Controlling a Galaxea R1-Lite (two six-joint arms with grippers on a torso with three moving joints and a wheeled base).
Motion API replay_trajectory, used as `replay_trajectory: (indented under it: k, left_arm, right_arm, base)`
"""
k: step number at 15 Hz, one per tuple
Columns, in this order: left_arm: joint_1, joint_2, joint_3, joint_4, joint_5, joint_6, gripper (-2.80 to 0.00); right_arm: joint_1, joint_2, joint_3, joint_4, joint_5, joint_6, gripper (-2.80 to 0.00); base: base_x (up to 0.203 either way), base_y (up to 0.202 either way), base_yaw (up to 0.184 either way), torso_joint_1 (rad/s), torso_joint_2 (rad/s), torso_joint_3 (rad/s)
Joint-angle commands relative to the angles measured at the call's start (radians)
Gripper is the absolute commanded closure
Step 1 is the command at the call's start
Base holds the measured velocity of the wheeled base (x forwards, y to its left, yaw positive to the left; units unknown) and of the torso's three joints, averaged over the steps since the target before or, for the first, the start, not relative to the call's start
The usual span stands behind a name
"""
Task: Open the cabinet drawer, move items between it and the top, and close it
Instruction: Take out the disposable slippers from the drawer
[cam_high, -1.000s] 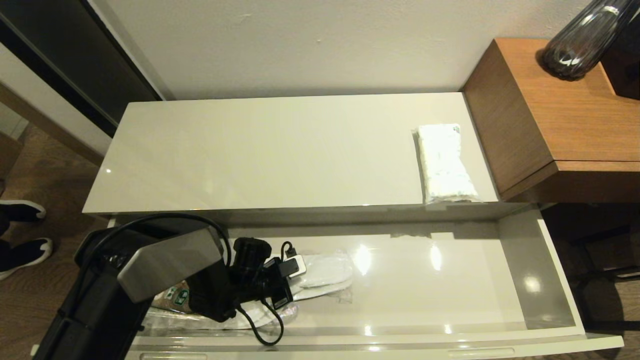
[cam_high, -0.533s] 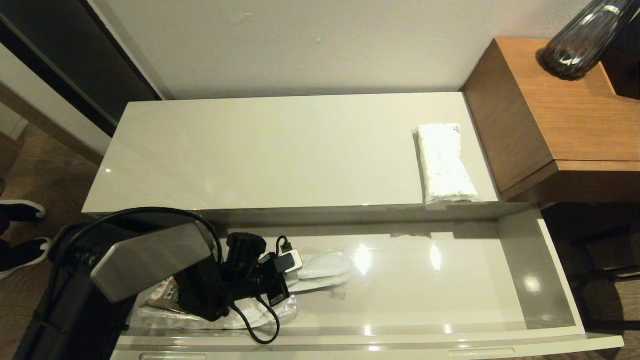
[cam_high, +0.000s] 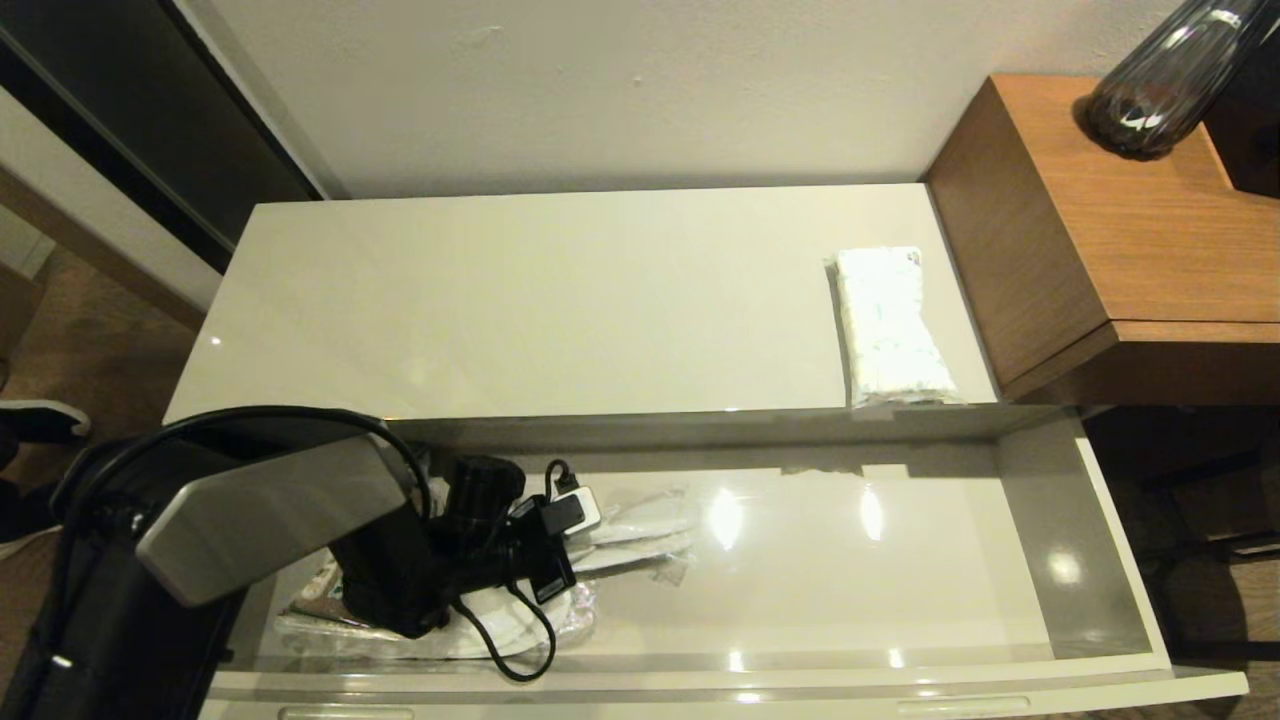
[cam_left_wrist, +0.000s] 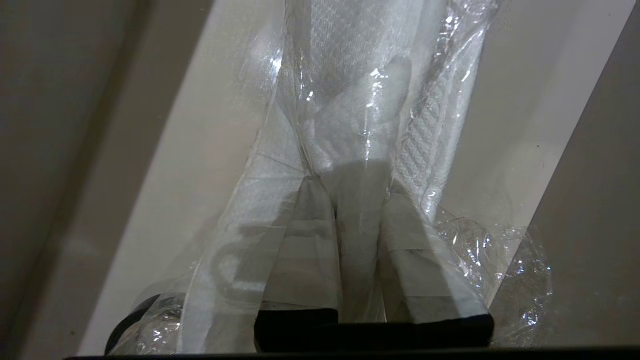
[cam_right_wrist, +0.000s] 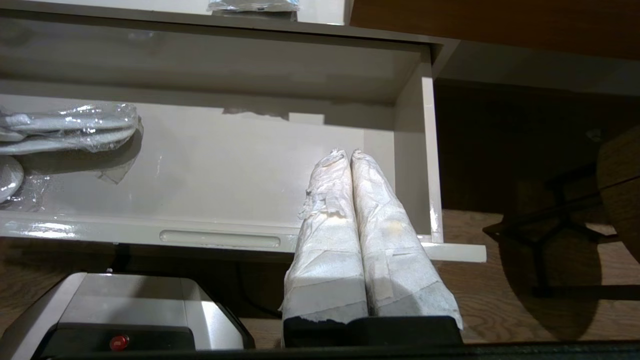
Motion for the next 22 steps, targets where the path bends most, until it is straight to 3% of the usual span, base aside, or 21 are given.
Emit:
replay_trajectory:
  k: [1, 12, 22]
  left_arm:
    - [0.000, -0.023, 0.005, -0.006, -0.002, 0.003, 0.00]
    - [-0.003, -0.152, 0.139, -0.007, -0.002, 0.006, 0.00]
    - [-0.017, -0.390, 0.294, 0.008, -0.005, -0.003, 0.00]
  right_arm:
    - [0.000, 0.001, 0.002, -0.002, -0.001, -0.001, 0.00]
    - [-0.001, 0.001, 0.002, -0.001, 0.000, -0.001, 0.00]
    - [-0.001, 0.001, 0.002, -0.001, -0.001, -0.001, 0.00]
  base:
    - [0.000, 0.000, 0.000, 0.000, 0.00, 0.000]
    - [0.000, 0.000, 0.000, 0.000, 0.00, 0.000]
    - [0.000, 0.000, 0.000, 0.000, 0.00, 0.000]
